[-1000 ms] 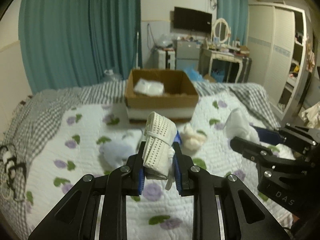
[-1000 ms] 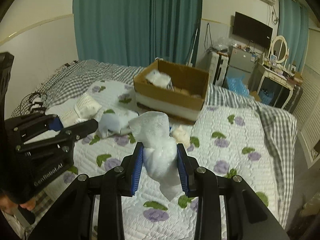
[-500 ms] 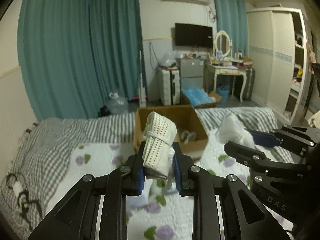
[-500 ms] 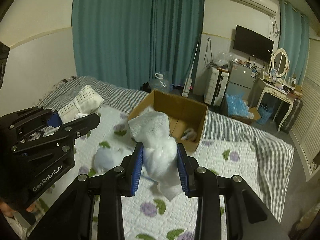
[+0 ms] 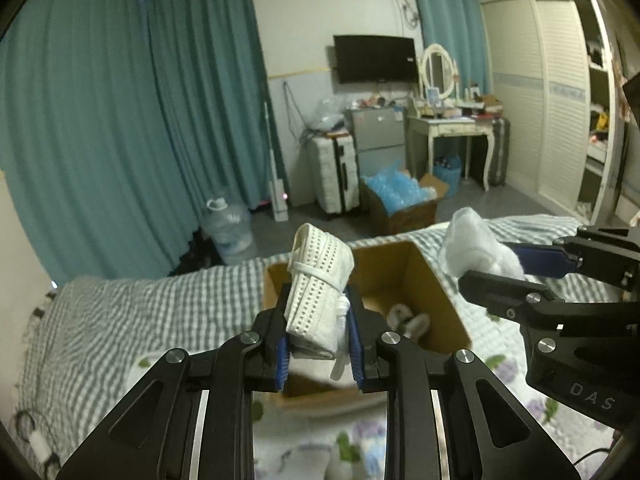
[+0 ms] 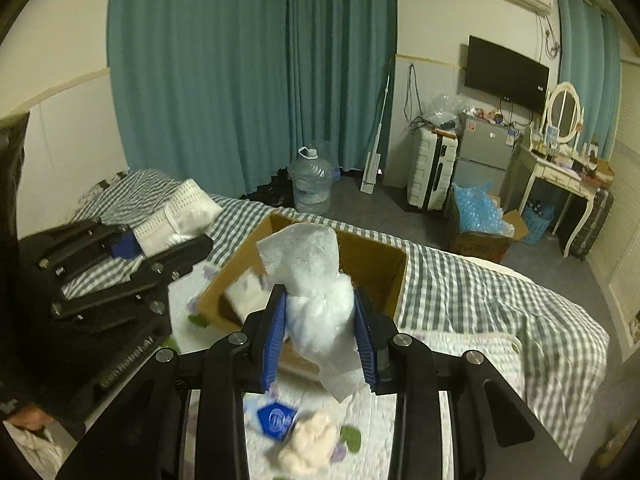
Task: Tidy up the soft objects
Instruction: 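Carry the mesh item with the left gripper while the right gripper carries the cloth into the box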
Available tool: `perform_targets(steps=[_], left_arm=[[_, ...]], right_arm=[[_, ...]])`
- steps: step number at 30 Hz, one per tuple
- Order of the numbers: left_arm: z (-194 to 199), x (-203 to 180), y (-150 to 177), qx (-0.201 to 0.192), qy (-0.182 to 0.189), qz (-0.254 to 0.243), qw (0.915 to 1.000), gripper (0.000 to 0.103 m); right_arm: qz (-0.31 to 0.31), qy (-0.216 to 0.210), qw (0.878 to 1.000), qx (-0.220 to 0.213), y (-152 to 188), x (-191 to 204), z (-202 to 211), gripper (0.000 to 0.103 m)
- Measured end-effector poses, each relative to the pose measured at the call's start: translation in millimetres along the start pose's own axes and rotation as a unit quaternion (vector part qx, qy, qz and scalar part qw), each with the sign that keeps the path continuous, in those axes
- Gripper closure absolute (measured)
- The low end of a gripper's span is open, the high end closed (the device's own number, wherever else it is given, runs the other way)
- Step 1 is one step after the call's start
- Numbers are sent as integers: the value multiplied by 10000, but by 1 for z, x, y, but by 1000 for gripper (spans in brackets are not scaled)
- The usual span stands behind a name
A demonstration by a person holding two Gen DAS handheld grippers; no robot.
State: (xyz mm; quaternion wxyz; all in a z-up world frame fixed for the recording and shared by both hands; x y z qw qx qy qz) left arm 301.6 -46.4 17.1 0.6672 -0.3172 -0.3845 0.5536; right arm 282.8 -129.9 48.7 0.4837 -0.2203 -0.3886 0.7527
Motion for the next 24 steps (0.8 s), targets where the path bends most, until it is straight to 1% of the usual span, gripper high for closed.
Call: perform_targets(steps=[4, 6, 8, 10, 13, 15, 17, 19, 20, 21, 22, 23, 24], left_arm=[[-40, -5, -7, 7, 124, -77, 9999, 80], [-65, -8, -7, 113, 261, -74, 9996, 80], [-81, -12, -6, 161, 285, -50, 9995, 80], [-101, -13, -1, 292, 297, -77, 9991, 79], [-122, -16, 8, 436, 285, -209, 9984, 76], [-131, -14, 12, 494, 160, -256, 9983, 75], [-139, -13, 16, 648, 55, -271, 9975, 74], [-148, -10, 19, 772, 52, -222, 9968, 74], [-150, -9, 20, 810, 23, -233, 9964, 73], [-150, -9, 20, 836, -41, -257, 9962, 63], [-149, -10, 20, 820, -113, -256, 9962, 51], [-146, -9, 19, 777, -175, -250, 9965, 44], [-143, -9, 17, 715, -179, -241, 9970, 34]], right_arm=[[-121, -11, 9999, 73, -18, -21, -42, 71], [-153, -12, 9998, 144, -22, -32, -63, 71], [-189, 18, 9996, 206, -24, -43, -87, 71], [-274, 14, 9993, 270, -22, -54, -109, 71], [-424, -56, 9983, 396, -14, -65, -140, 71], [-516, -98, 9978, 410, -9, -71, -160, 71], [-564, -178, 9973, 441, -5, -74, -173, 71], [-550, -153, 9973, 457, -1, -75, -182, 70], [-551, -81, 9974, 453, -1, -78, -185, 68], [-592, 19, 9972, 453, -1, -81, -189, 62], [-629, 53, 9970, 451, -1, -83, -190, 54], [-690, 66, 9966, 446, -2, -87, -192, 39], [-734, 77, 9963, 430, -2, -88, -191, 31]])
Point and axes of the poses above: each gripper's, at about its wrist camera, not at the fingertips, and z roughly against the way its jaws point, x to its left, y to its underside, the point moved 6 cm from there along -z, roughly the way its jaws point, and after that the axes turned 4 degrees about -y, right-handed, at the moved point
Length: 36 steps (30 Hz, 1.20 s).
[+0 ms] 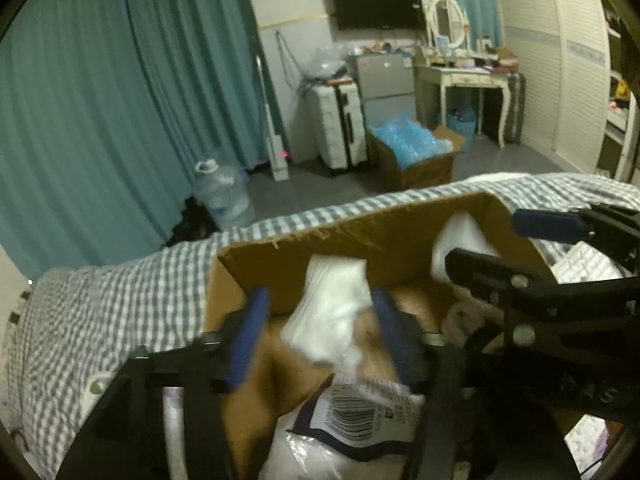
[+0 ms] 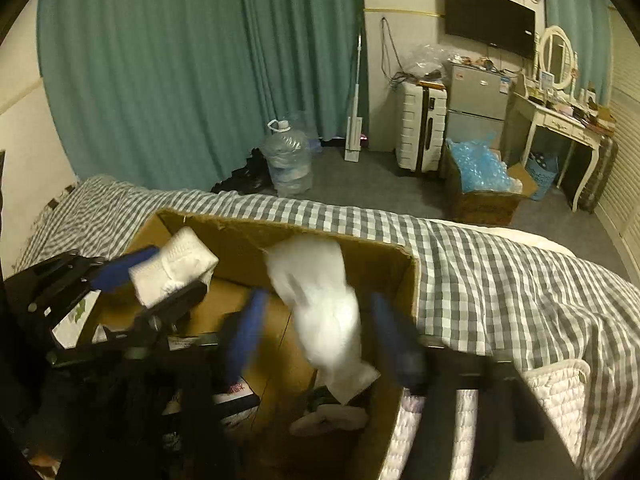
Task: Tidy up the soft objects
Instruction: 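Carry the mesh item with the left gripper while the right gripper carries the cloth into the box, then release both items into the box and move both tools back to the quilt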
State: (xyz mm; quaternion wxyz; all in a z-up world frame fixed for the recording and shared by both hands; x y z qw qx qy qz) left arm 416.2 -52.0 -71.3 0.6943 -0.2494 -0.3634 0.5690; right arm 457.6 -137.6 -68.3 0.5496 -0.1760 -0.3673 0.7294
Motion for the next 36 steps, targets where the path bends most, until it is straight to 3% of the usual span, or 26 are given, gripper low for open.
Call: perform_targets(steps=[9, 15, 17, 18, 28, 36], left_arm=[[45, 14, -12, -152, -110, 109, 9998, 31], [115, 41, -28, -548, -171, 404, 9975, 30], [148, 50, -33, -706, -220, 480, 9961, 17], [165, 54, -36, -852, -268, 513, 9947, 9], [298, 90, -32, -1470, -334, 883, 9846, 8], [370, 106, -6, -1701, -381, 943, 9802, 0]], right_arm=[[-85, 229, 9992, -330, -17, 0, 52, 13], [-15, 439, 9971, -618, -34, 11, 122, 5], [9, 539, 9957, -756, -40, 18, 152, 0], [20, 606, 9948, -815, -42, 21, 168, 0], [301, 845, 9866, -1364, -38, 70, 319, 0], [506, 821, 9842, -1485, -8, 114, 392, 0]])
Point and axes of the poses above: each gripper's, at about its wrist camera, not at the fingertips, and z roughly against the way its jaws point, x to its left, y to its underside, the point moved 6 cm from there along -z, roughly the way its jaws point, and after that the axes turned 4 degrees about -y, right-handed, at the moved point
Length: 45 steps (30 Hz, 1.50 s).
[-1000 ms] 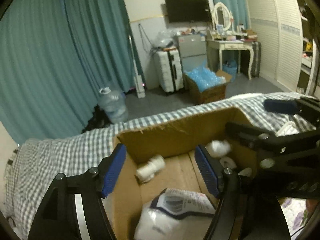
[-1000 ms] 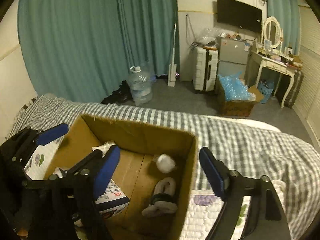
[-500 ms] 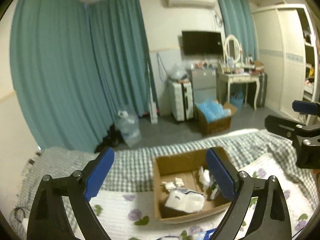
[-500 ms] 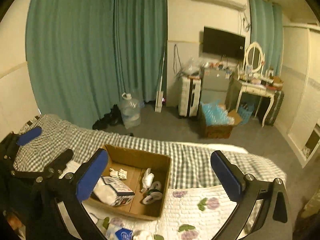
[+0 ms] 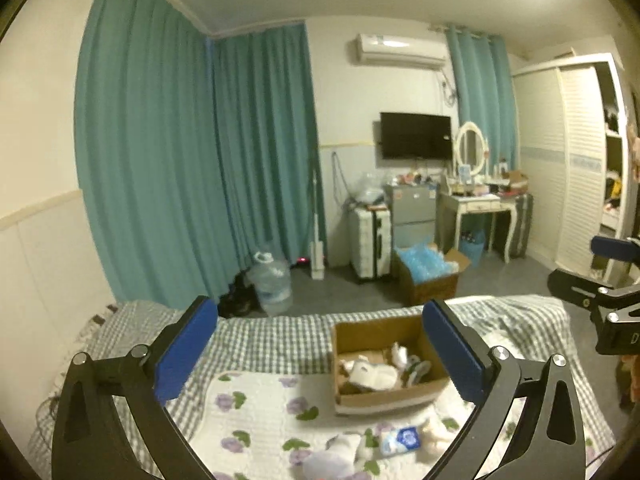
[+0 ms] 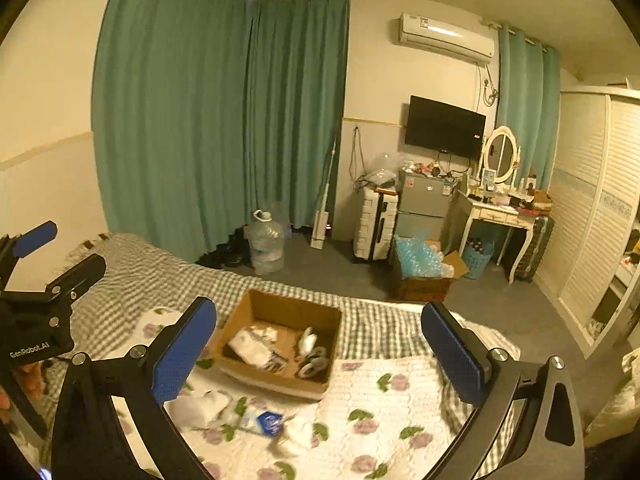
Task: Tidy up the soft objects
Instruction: 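Release both items into the box and move both tools back to the quilt, then grasp the blue tissue pack with the left gripper while the right gripper grasps the cream lace cloth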
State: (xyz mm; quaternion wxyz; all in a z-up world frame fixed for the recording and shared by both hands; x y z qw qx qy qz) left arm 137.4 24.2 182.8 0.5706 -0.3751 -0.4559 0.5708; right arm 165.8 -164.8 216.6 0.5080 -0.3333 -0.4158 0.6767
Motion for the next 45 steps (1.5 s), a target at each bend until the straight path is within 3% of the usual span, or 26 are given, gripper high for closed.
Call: perform_targets(steps=[7, 14, 20, 23, 29, 33, 40, 43, 45], left_arm=[[26, 5, 25, -43, -25, 48, 10000, 0], [11, 8, 73, 228, -158, 264, 9993, 0], [-18, -12, 129, 485, -65, 247, 9985, 0], [-35, -27, 155, 728, 80, 255, 9970, 0], [-84, -50, 211, 1415, 149, 374, 9891, 0], [-108, -63, 247, 1883, 339, 509, 9802, 0], [-135, -78, 275, 2235, 234, 191, 9742, 0], [-142, -84, 276, 2280, 234, 152, 9733, 0], [-147, -86, 276, 2299, 202, 55, 9730, 0]], right_arm=[[73, -249, 9996, 65, 22, 32, 38, 0], [123, -230, 9996, 131, 63, 41, 32, 0], [63, -385, 9976, 567, 114, 38, -15, 0], [170, -317, 9956, 861, 143, 37, -47, 0], [-8, -595, 9855, 1589, 212, 26, -113, 0], [-78, -701, 9772, 2002, 254, 18, -149, 23], [-27, -988, 9610, 2582, 301, 15, -204, 38], [23, -1122, 9512, 2873, 318, 20, -226, 53], [54, -1168, 9477, 2969, 324, 20, -236, 78]])
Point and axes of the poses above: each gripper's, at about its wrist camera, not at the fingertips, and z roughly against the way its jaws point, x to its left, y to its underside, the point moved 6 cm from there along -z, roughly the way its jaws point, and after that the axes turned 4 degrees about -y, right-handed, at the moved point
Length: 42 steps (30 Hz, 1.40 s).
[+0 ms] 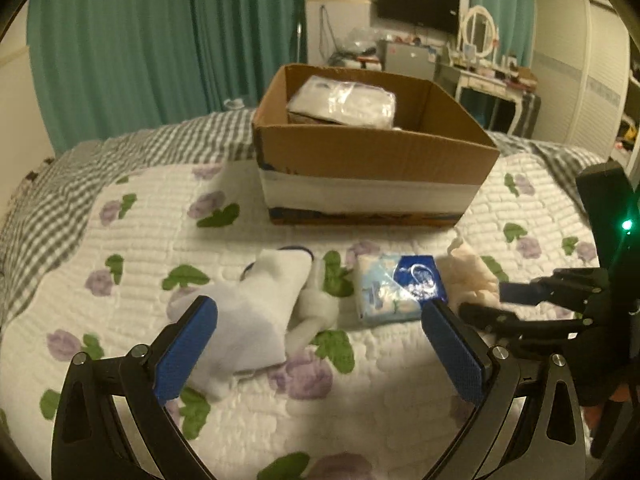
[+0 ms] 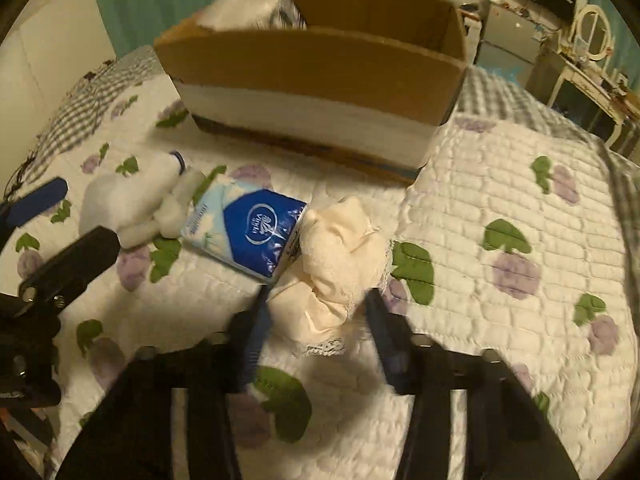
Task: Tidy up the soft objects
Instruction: 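Grasp the blue tissue pack with the left gripper while the right gripper grasps the cream lace cloth, then lift the tissue pack with the left gripper while the right gripper carries the lace cloth over the box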
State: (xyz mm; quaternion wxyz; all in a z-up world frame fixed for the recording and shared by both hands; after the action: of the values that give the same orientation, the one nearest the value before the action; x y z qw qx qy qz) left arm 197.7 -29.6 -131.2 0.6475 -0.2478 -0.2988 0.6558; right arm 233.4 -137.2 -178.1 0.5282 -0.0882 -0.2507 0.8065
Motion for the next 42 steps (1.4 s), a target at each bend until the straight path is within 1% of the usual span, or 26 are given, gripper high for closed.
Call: perform_targets(steps=[3, 6, 8, 12, 15, 20, 21, 22, 23, 24, 25, 27, 32, 37, 42], left_arm=[[-9, -7, -5, 80, 3, -54, 10000, 0], [-17, -17, -6, 172, 79, -26, 9998, 0], [-24, -30, -3, 315, 228, -61, 9992, 0], [-38, -49, 4, 488, 223, -200, 9984, 0], [-50, -58, 7, 606, 251, -208, 9976, 0], [-70, -60, 9, 738, 247, -88, 9969, 0], [-72, -61, 10, 735, 232, -124, 9969, 3], [-73, -62, 10, 735, 209, -180, 9969, 15], [-75, -62, 11, 765, 183, -248, 9966, 22], [-77, -63, 12, 802, 154, -319, 9962, 26], [-77, -63, 13, 788, 163, -325, 9962, 28], [-74, -61, 14, 758, 204, -332, 9964, 30], [-56, -56, 16, 782, 288, -384, 9958, 31], [-22, -48, 10, 539, 297, -471, 9970, 31], [18, -32, -4, 266, 352, -363, 9984, 31]], right_arm=[[123, 21, 9999, 15, -5, -5, -3, 84], [124, 60, 9998, -167, -16, -18, 13, 85], [97, 110, 9995, -294, -21, -28, 23, 85], [-2, 240, 9987, -448, -21, -47, 36, 85], [-35, 286, 9987, -432, -15, -54, 35, 85], [-61, 280, 9992, -293, -13, -59, 22, 85], [-55, 282, 9992, -289, -13, -59, 20, 85], [-61, 257, 9992, -287, -14, -60, 20, 85], [-73, 221, 9993, -292, -15, -60, 20, 85], [-80, 205, 9993, -300, -14, -60, 20, 85], [-85, 200, 9993, -301, -14, -61, 20, 85], [-98, 184, 9993, -305, -13, -60, 20, 85], [-63, 177, 9992, -342, -10, -55, 24, 85], [21, 237, 9987, -460, -9, -43, 44, 85], [117, 337, 9974, -619, -8, -30, 81, 85]])
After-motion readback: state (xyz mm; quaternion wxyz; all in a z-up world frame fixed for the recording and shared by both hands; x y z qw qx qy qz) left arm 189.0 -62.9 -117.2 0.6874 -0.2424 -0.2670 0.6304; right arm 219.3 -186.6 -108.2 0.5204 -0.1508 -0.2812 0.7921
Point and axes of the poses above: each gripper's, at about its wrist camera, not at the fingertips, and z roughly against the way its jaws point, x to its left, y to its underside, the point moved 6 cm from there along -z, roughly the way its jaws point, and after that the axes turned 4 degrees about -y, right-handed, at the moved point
